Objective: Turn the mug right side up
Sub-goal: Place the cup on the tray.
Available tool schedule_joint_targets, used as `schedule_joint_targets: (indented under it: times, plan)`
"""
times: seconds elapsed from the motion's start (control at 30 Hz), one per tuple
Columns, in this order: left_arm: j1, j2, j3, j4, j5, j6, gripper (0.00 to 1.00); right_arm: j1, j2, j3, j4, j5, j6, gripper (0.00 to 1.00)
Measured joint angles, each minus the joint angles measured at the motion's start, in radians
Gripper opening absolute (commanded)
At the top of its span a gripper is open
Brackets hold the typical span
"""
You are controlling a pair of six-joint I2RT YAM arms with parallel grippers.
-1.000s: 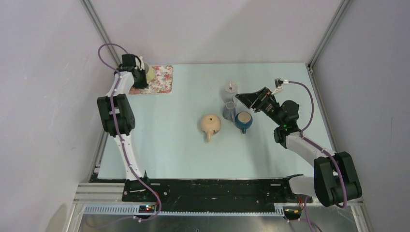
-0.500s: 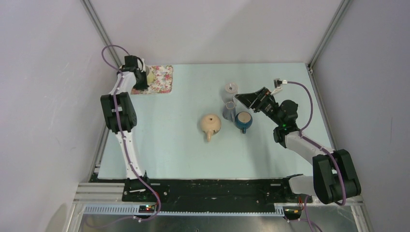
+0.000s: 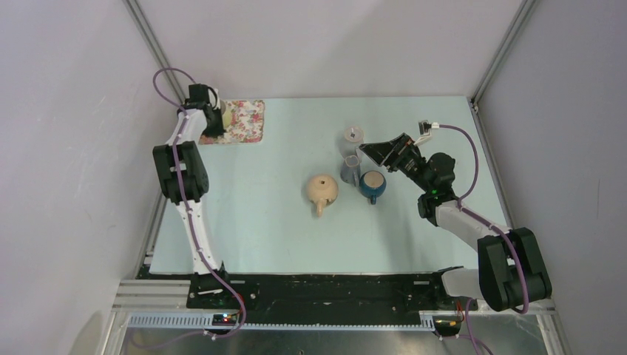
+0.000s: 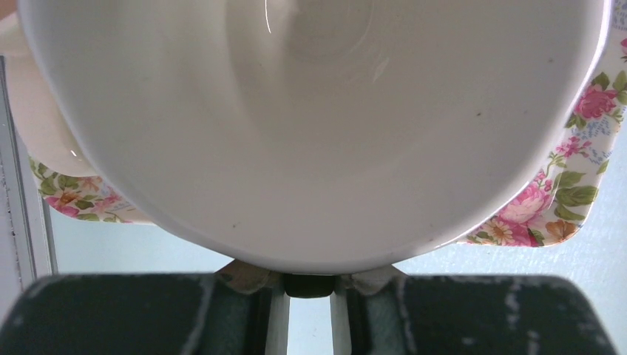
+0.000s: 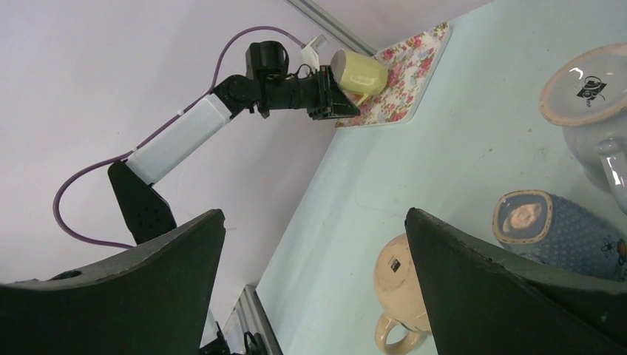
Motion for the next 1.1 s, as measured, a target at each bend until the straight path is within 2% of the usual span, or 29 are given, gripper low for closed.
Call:
schedule_joint_targets:
  times: [0.2,0.6,0.67,0.7,0.77,0.97,1.1]
  plan:
    - [0.003,0.0,0.002,0.014,0.001,-0.002,0.47,0.0,0.0,0.0,0.0,0.006,-0.007,0.97]
    - [0.003,0.0,0.008,0.047,0.014,-0.012,0.75,-0.002,-0.002,0.0,-0.001,0.006,-0.011,0.97]
    - [0.003,-0.003,0.007,0.048,0.026,-0.024,0.83,-0.005,-0.004,0.0,-0.001,0.006,-0.011,0.97]
    - [0.003,-0.008,0.005,0.047,0.031,-0.028,0.93,-0.006,-0.005,0.0,-0.001,0.006,-0.011,0.97]
    - [0.003,-0.029,-0.006,0.046,0.039,-0.036,0.99,-0.008,-0.009,0.0,-0.002,0.007,-0.011,0.97]
    - [-0.011,-0.168,-0.063,0.045,0.07,-0.045,1.0,-0.009,-0.017,0.0,-0.002,0.007,-0.011,0.97]
    - [-0.052,-0.328,-0.131,0.055,0.088,-0.038,1.0,-0.009,-0.019,0.0,-0.002,0.007,-0.011,0.97]
